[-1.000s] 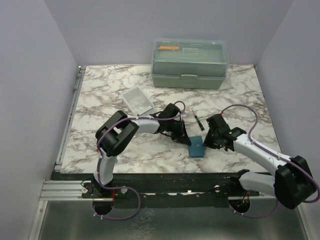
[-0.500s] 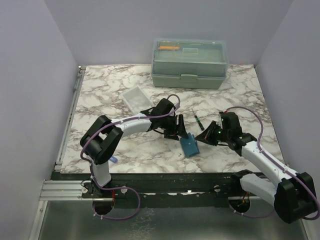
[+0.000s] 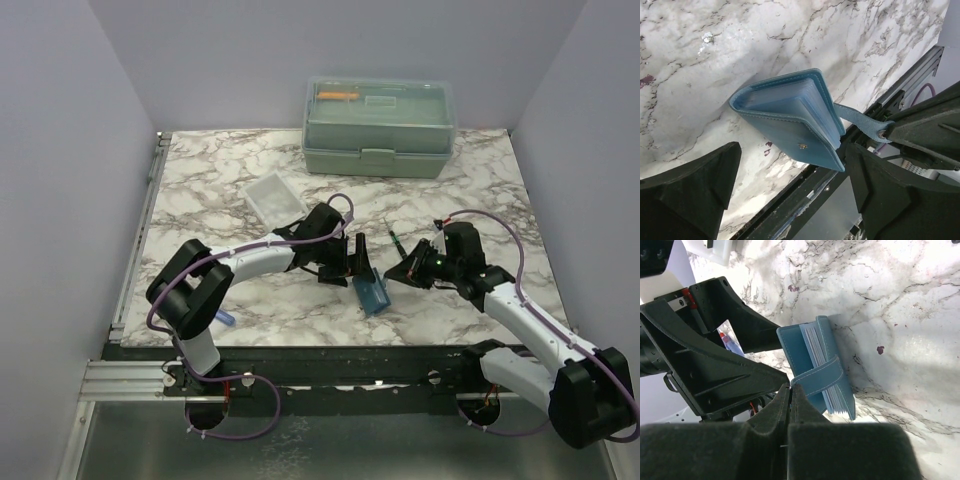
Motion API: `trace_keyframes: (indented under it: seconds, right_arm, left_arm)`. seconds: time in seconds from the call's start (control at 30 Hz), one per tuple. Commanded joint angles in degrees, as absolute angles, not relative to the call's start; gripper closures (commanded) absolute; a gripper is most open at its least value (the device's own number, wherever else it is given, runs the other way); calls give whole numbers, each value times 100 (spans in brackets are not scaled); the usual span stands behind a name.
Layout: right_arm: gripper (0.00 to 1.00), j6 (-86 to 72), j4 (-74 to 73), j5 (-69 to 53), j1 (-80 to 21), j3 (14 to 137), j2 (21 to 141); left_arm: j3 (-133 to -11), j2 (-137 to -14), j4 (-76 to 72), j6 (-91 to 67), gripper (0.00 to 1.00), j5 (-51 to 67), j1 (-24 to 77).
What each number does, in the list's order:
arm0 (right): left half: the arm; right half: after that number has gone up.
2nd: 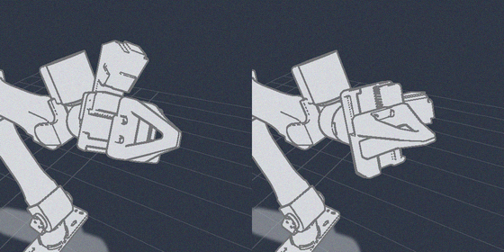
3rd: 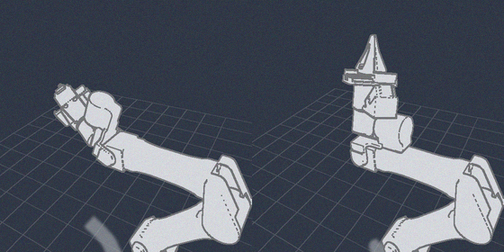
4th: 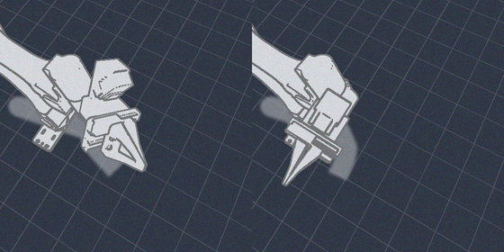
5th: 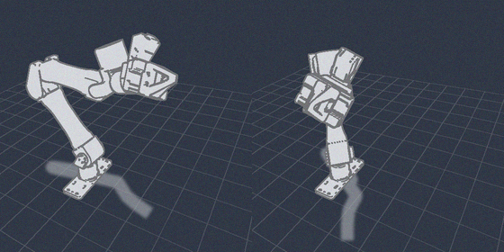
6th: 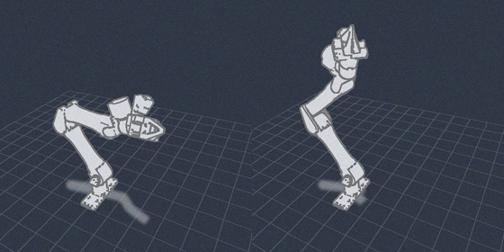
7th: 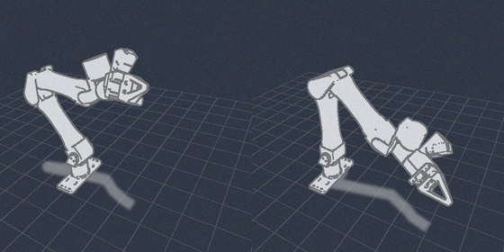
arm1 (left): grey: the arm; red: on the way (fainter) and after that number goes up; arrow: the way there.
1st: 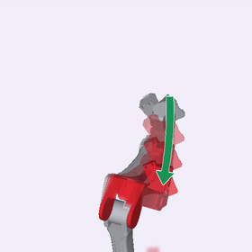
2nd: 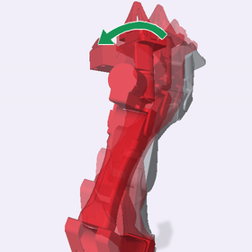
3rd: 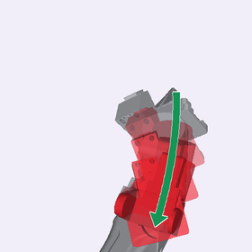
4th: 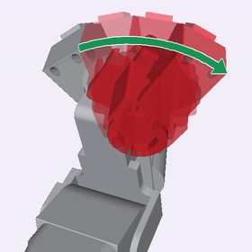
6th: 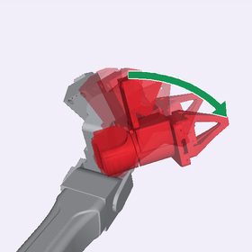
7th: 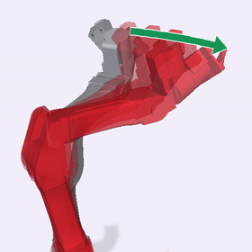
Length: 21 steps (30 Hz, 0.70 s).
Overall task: Put the credit cards into the card holder
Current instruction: Open the card holder at the center of the board.
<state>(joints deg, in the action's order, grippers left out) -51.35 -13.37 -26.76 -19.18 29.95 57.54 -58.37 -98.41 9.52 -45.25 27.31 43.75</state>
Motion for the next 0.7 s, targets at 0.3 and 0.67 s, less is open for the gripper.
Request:
trace_keyframes:
  seconds: [0.3,0.67]
  right_arm:
    - [99,-5019,-1494,-3108,-1922,3341,5632]
    - [98,-4841,-2756,-1235,-1924,3363,5739]
  left_arm:
    - [-5908,-9856,1074,-4509,10,2138,4471]
    - [-5608,-9952,1233,-4269,35,2040,4252]
